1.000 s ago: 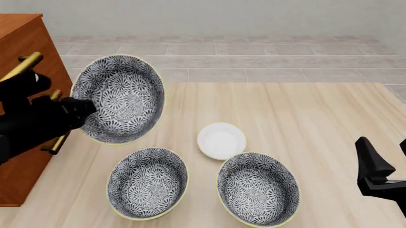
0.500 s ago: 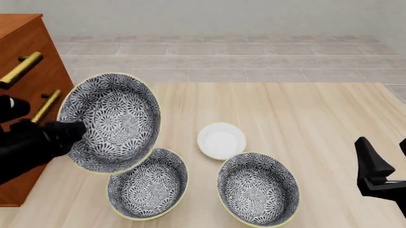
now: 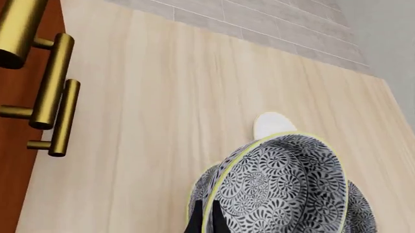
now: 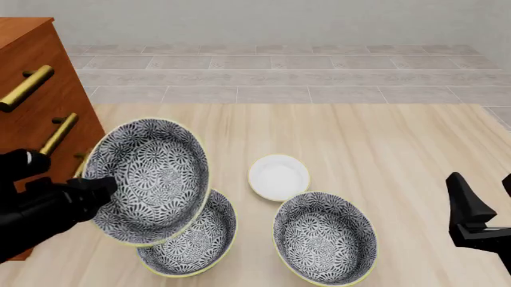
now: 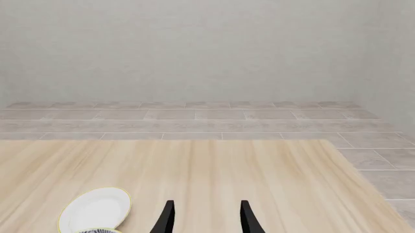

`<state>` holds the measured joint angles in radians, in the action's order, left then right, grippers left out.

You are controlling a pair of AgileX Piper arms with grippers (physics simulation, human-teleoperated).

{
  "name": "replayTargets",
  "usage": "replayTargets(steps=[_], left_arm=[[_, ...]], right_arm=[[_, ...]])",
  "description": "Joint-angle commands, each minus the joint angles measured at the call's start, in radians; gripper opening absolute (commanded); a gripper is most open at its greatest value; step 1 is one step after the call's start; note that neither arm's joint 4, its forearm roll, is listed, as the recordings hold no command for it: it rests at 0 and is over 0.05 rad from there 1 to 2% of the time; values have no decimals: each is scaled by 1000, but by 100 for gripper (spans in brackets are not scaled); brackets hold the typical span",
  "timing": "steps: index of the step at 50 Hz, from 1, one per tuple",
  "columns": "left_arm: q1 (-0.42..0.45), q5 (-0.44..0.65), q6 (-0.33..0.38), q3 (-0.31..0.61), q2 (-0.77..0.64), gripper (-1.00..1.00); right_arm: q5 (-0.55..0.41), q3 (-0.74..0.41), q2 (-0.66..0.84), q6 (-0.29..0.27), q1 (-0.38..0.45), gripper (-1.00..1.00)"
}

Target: Stack the bowl at the front on the bowl in the middle.

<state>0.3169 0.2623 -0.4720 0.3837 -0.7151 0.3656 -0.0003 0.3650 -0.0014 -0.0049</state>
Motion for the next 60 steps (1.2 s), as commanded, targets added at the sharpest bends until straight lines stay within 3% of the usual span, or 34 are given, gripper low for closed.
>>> replayTargets(steps=[1, 27, 28, 29, 43, 60], left_arm=[[20, -28, -8, -53, 7, -100], [82, -90, -41, -86, -21, -100], [78, -271, -40, -89, -235, -100], [79, -94, -42, -86, -35, -100], [94, -150, -50, -108, -81, -100], [85, -222, -45, -132, -161, -100]], right_arm=[[-1, 0, -2, 0, -1, 100], [-5, 0, -8, 1, -4, 100], [-2, 0, -5, 1, -3, 100], [-4, 0, -8, 1, -3, 100], [-160, 0, -165, 2, -4, 100], [-180, 0, -184, 1, -2, 100]])
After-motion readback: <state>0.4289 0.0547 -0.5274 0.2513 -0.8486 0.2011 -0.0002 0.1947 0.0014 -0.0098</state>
